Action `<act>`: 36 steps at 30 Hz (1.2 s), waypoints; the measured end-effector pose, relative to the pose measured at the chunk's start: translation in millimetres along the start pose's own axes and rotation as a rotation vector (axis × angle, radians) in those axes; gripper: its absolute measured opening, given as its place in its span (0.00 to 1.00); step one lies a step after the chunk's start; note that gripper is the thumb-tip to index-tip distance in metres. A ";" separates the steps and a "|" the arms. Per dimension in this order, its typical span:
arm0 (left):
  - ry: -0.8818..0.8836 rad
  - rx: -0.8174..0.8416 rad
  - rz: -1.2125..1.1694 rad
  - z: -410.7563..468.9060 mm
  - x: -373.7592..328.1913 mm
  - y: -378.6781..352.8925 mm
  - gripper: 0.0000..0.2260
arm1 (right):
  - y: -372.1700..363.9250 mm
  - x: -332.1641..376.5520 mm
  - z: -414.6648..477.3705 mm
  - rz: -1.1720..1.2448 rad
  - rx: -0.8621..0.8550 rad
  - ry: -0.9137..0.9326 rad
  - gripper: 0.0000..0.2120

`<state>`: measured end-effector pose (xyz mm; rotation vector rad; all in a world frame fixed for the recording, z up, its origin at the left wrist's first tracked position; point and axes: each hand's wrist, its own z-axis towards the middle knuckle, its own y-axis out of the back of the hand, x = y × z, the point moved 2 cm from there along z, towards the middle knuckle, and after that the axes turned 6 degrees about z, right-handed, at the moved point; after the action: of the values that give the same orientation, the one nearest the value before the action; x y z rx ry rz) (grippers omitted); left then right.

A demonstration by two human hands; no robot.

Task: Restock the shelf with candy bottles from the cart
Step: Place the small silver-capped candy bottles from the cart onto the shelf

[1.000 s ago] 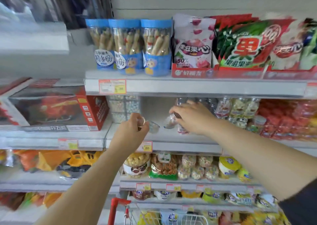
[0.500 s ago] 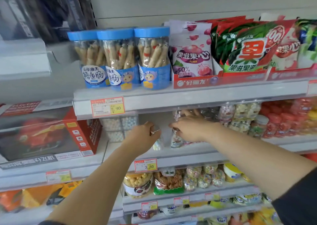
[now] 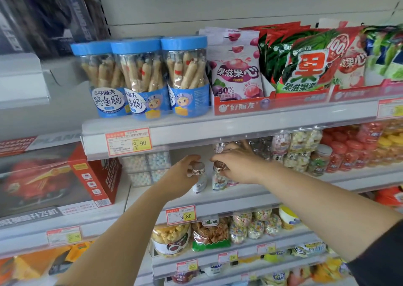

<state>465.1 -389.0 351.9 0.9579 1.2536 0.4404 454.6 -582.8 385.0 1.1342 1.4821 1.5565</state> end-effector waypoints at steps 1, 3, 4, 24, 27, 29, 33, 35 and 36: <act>0.020 -0.027 -0.001 0.6 1.3 -3.7 0.24 | 0.3 -0.7 -0.2 0.005 -0.007 -0.003 0.22; 0.054 -0.109 0.074 2.9 3.9 -12.7 0.27 | 0.8 -1.3 -1.0 0.018 -0.019 -0.008 0.23; 0.063 -0.153 0.093 4.2 4.1 -16.3 0.25 | 0.9 -1.3 -0.7 0.025 -0.027 -0.010 0.23; 0.027 -0.104 -0.040 5.1 -3.3 -18.1 0.20 | -5.3 -2.3 2.1 0.017 -0.086 -0.021 0.22; 0.028 -0.112 -0.035 5.7 -3.3 -18.8 0.20 | -5.5 -2.3 2.3 0.016 -0.090 -0.021 0.22; 0.032 -0.117 -0.043 6.4 -2.9 -19.3 0.19 | -5.3 -2.5 2.3 0.015 -0.092 -0.023 0.22; 0.045 -0.115 -0.038 6.7 -3.2 -19.0 0.20 | -4.8 -1.9 3.8 0.018 -0.090 -0.029 0.22; 0.050 -0.116 -0.042 7.0 -3.2 -19.2 0.20 | -5.5 -1.9 4.1 0.017 -0.086 -0.033 0.22; 0.052 -0.119 -0.049 7.2 -3.3 -19.3 0.20 | -6.0 -2.2 4.1 0.016 -0.084 -0.036 0.22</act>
<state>466.8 -404.8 338.4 0.8181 1.2801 0.4985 458.7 -582.7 378.6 1.1225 1.3737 1.5864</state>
